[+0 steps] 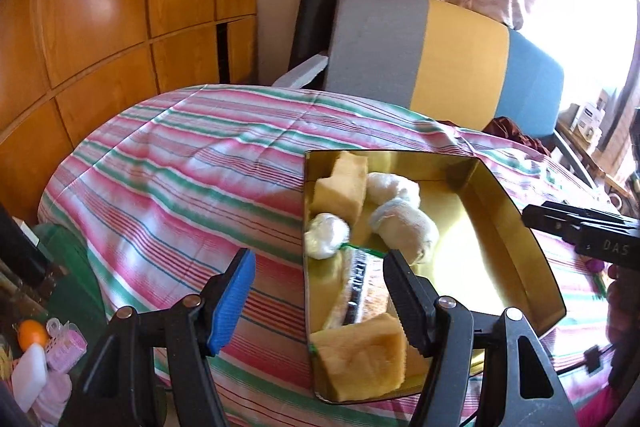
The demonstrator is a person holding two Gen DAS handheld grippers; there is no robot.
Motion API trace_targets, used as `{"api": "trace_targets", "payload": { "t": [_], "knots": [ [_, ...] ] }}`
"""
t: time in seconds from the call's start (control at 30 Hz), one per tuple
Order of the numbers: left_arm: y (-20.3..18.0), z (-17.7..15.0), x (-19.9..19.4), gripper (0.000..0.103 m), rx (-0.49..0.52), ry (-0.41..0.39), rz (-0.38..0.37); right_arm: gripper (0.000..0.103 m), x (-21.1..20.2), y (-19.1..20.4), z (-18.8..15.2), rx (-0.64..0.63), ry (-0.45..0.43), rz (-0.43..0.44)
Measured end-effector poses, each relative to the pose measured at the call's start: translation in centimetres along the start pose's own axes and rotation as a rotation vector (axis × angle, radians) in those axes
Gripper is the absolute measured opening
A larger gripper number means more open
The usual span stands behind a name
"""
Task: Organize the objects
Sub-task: 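Move both tools from the tray back toward the pile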
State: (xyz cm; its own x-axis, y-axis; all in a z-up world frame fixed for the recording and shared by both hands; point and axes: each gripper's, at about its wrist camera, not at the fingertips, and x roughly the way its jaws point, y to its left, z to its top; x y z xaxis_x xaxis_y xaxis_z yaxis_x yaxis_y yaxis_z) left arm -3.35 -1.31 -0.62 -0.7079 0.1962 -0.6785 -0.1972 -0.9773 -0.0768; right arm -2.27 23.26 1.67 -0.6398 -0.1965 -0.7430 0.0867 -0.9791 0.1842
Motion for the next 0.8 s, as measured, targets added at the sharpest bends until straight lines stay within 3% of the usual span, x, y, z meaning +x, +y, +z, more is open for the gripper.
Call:
{"api": "trace_targets", "payload": {
  "t": [0.5, 0.8],
  "knots": [
    [-7.1, 0.8, 0.0, 0.069, 0.158, 0.002, -0.070, 0.058, -6.4, -13.0, -3.0, 0.230, -0.084, -0.164],
    [-12.4, 1.3, 0.8, 0.069, 0.253, 0.019, -0.144, 0.058, -11.5, -23.6, -5.2, 0.448, -0.159, -0.346]
  ]
}}
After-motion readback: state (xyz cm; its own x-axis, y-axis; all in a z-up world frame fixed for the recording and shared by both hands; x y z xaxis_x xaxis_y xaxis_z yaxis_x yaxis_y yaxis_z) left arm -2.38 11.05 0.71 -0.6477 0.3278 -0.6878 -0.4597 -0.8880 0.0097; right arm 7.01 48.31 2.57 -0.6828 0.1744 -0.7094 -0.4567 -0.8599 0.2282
